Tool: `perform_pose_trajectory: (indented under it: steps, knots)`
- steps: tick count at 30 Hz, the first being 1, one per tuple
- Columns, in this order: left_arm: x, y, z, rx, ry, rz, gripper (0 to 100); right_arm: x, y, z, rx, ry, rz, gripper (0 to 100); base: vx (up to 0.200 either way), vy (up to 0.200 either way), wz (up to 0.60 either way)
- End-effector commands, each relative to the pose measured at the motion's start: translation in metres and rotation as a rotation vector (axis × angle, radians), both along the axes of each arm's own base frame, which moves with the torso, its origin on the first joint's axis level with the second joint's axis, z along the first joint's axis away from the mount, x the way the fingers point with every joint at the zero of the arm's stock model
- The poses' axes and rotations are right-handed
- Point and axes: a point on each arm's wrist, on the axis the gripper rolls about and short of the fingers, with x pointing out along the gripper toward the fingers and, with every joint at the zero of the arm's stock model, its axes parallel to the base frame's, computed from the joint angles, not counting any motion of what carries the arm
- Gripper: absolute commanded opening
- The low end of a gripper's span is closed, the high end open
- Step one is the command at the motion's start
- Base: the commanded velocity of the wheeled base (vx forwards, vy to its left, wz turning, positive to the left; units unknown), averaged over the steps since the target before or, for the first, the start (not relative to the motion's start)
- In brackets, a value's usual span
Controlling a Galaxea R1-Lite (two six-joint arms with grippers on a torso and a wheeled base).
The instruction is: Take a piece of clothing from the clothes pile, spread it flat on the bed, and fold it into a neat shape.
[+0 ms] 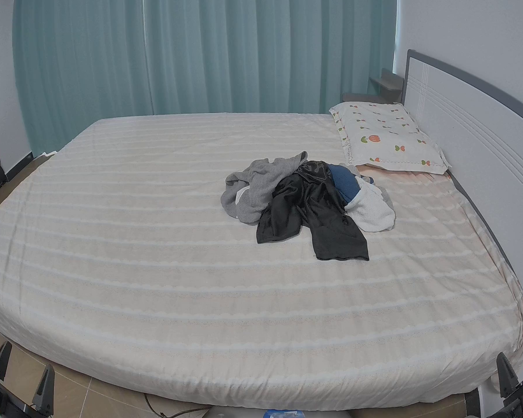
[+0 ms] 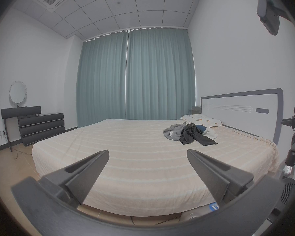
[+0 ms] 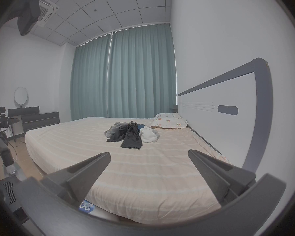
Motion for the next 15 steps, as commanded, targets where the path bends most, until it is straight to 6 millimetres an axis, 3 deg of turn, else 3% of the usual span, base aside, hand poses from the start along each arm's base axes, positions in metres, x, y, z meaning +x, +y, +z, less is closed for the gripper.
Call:
perform_pose_trajectory:
  steps: [1, 4, 7, 12, 14, 15]
  knots:
    - [0.000, 0.000, -0.005, 0.000, -0.002, 0.001, 100, -0.005, 0.000, 0.094, 0.067, -0.126, 0.036, 100, 0.000, 0.000, 0.00]
    - [0.000, 0.000, -0.005, 0.000, -0.002, 0.001, 100, 0.006, 0.001, 0.101, 0.059, -0.062, 0.055, 100, 0.000, 0.000, 0.00]
    - [0.000, 0.000, -0.005, 0.000, -0.002, 0.001, 100, 0.056, 0.003, 0.097, 0.047, 0.202, 0.116, 100, 0.000, 0.000, 0.00]
    - [0.000, 0.000, -0.005, 0.000, -0.002, 0.001, 100, 0.117, 0.009, 0.087, 0.053, 0.434, 0.162, 100, 0.000, 0.000, 0.00]
    - [0.000, 0.000, -0.005, 0.000, -0.002, 0.001, 100, 0.121, 0.009, 0.086, 0.053, 0.442, 0.164, 100, 0.000, 0.000, 0.00]
    - [0.000, 0.000, -0.005, 0.000, -0.002, 0.001, 100, 0.154, 0.015, 0.078, 0.048, 0.531, 0.179, 100, 0.000, 0.000, 0.00]
